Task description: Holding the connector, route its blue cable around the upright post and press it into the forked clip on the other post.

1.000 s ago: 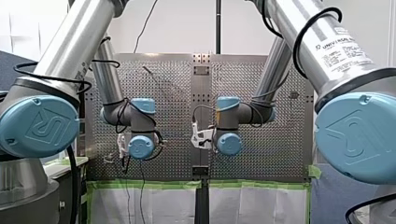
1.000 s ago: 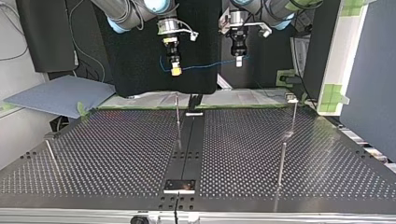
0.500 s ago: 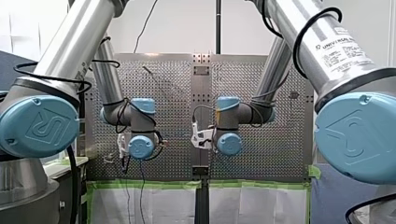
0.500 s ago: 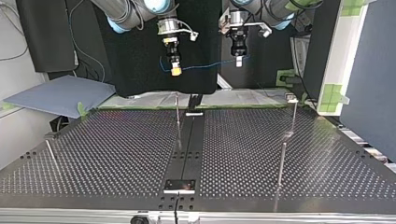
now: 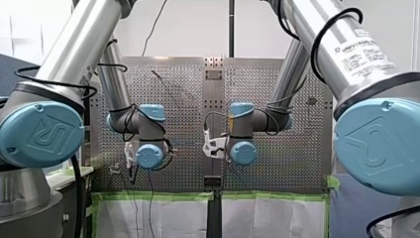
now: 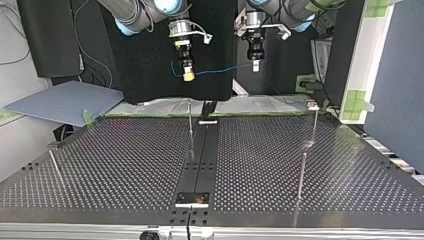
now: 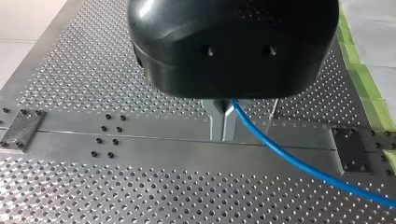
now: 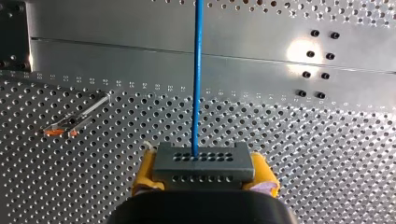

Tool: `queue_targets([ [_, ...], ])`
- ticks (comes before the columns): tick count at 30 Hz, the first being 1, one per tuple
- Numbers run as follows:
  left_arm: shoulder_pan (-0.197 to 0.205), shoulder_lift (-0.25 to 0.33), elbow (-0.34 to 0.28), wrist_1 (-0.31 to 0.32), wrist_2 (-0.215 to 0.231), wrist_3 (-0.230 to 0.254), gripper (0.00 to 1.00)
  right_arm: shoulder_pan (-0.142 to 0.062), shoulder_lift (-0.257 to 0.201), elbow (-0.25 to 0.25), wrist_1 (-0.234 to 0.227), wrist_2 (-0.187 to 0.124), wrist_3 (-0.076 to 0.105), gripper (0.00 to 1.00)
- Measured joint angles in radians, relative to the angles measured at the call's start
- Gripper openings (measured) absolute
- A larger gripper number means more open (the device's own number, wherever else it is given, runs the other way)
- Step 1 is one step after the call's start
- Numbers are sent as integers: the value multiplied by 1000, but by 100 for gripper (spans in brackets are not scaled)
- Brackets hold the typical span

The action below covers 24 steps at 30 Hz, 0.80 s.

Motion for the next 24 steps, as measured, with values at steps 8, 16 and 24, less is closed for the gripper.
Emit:
queue_targets([
  [8, 0, 0, 0, 0, 0, 0, 0, 0, 0, 0, 0, 0, 0, 0],
  [16, 0, 0, 0, 0, 0, 0, 5, 0, 0, 0, 0, 0, 0, 0],
  [24, -14, -23, 5, 7, 11, 8, 5, 0, 0, 0, 2, 0, 0, 0],
])
